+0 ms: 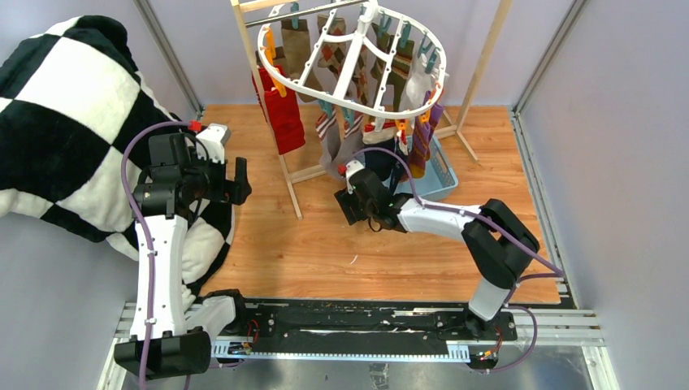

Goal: Remove the socks clipped to the hanger
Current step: Move the bin to the center of the board, then move the clothesline to the center of the board.

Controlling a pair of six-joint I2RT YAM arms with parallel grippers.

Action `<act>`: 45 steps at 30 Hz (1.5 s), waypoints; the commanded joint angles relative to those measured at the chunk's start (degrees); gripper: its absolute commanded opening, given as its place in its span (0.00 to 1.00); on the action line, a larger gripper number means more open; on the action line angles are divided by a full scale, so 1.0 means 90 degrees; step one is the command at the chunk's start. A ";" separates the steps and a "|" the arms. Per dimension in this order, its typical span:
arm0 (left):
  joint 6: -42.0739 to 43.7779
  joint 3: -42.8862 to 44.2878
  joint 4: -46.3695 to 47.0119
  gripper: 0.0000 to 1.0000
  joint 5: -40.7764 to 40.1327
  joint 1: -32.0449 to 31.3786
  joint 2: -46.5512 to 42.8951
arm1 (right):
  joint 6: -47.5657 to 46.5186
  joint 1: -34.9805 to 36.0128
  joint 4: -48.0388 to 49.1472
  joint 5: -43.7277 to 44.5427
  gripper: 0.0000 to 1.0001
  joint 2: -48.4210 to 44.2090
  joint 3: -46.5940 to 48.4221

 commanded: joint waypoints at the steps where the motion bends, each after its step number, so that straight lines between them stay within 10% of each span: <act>1: 0.0038 0.0124 -0.0159 1.00 0.0165 0.0035 0.0011 | 0.0397 0.0048 0.0271 0.0078 0.62 -0.0510 -0.0676; 7: -0.0046 0.0125 -0.0162 1.00 0.0279 0.0033 0.0086 | 0.0964 0.0601 0.0054 0.0385 0.24 -0.1532 -0.1604; 25: -0.0037 0.0094 -0.0159 1.00 0.0499 0.0033 -0.0125 | 0.3736 0.1784 -0.3472 0.1610 0.00 -0.4205 -0.2845; 29: -0.0085 0.0137 -0.0159 1.00 0.0578 0.0033 -0.0117 | 0.4071 0.1867 -0.3472 0.1411 0.04 -0.4023 -0.2760; 45: -0.0082 0.0426 -0.0325 1.00 0.0748 0.0033 -0.0207 | 0.2563 0.2208 -0.2423 0.1465 0.70 -0.2863 -0.0543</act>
